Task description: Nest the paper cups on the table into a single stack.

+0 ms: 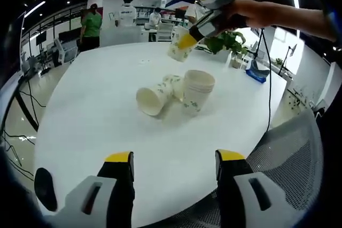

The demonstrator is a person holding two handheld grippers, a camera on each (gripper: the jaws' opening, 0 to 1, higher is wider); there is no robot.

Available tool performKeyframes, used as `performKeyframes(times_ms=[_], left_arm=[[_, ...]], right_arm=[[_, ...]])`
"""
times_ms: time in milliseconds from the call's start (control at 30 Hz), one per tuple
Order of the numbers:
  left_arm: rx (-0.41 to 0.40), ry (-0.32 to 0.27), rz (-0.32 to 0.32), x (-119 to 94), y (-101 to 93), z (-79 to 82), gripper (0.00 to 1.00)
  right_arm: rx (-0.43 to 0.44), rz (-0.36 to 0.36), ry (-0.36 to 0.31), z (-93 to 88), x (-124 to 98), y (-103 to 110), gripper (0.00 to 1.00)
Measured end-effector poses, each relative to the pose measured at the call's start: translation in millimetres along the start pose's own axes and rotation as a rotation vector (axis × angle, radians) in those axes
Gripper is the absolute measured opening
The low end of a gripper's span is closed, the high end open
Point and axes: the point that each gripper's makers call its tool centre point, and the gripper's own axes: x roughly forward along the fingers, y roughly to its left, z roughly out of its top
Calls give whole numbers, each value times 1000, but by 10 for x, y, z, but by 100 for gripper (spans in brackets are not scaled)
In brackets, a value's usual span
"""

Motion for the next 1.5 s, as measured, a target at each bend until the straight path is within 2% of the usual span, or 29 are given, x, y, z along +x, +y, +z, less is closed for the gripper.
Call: performKeyframes(times_ms=[233, 633, 1267, 1500], left_arm=[[1, 1, -3, 9, 7, -8, 61], [4, 4, -6, 20, 6, -16, 61], [11, 9, -6, 22, -4, -25, 60], [10, 10, -7, 28, 2, -30, 60]], right_arm=[[-18, 21, 0, 18, -12, 198, 0], [-48, 55, 6, -32, -35, 390, 0], [-70, 88, 16, -115, -61, 606, 0], [-72, 87, 14, -117, -88, 626, 0]])
